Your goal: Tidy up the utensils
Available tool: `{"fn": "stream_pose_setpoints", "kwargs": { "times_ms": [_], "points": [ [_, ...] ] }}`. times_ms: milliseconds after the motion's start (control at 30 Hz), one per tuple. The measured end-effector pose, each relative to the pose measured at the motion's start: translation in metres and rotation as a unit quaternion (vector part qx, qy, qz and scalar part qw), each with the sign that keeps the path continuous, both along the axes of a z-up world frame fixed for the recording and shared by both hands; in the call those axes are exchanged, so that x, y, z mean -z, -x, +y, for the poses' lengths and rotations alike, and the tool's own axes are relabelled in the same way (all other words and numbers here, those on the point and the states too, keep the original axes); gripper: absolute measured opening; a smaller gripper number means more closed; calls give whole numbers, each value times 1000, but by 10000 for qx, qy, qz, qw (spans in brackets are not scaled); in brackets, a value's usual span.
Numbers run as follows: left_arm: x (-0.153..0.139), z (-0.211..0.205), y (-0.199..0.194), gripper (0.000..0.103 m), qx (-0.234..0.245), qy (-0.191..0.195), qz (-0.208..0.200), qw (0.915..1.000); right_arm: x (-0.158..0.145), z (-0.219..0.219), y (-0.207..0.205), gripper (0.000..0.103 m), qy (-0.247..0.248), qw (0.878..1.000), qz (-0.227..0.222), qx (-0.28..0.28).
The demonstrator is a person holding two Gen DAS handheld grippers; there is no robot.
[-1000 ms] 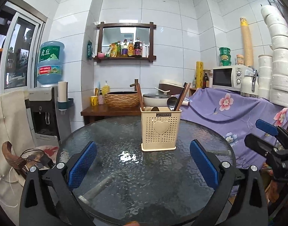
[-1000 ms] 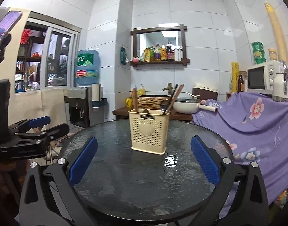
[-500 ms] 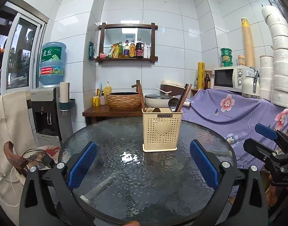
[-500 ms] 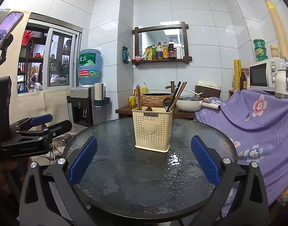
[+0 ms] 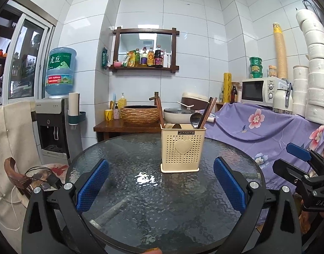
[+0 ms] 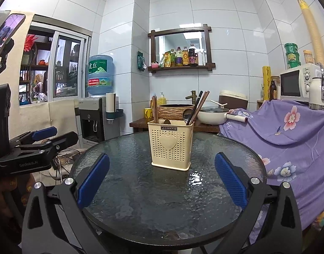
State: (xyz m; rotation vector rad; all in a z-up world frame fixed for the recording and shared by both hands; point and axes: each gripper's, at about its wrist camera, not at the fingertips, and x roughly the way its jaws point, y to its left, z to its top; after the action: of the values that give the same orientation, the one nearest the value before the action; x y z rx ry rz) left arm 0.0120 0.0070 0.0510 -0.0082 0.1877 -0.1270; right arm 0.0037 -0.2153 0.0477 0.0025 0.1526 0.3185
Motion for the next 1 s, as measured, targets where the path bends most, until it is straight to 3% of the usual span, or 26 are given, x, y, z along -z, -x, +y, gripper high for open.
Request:
{"fn": "stream_pose_setpoints", "kwargs": {
  "times_ms": [1000],
  "points": [
    [-2, -1, -1, 97, -49, 27, 29, 10000, 1, 2, -1, 97, -7, 10000, 30, -2]
  ]
}}
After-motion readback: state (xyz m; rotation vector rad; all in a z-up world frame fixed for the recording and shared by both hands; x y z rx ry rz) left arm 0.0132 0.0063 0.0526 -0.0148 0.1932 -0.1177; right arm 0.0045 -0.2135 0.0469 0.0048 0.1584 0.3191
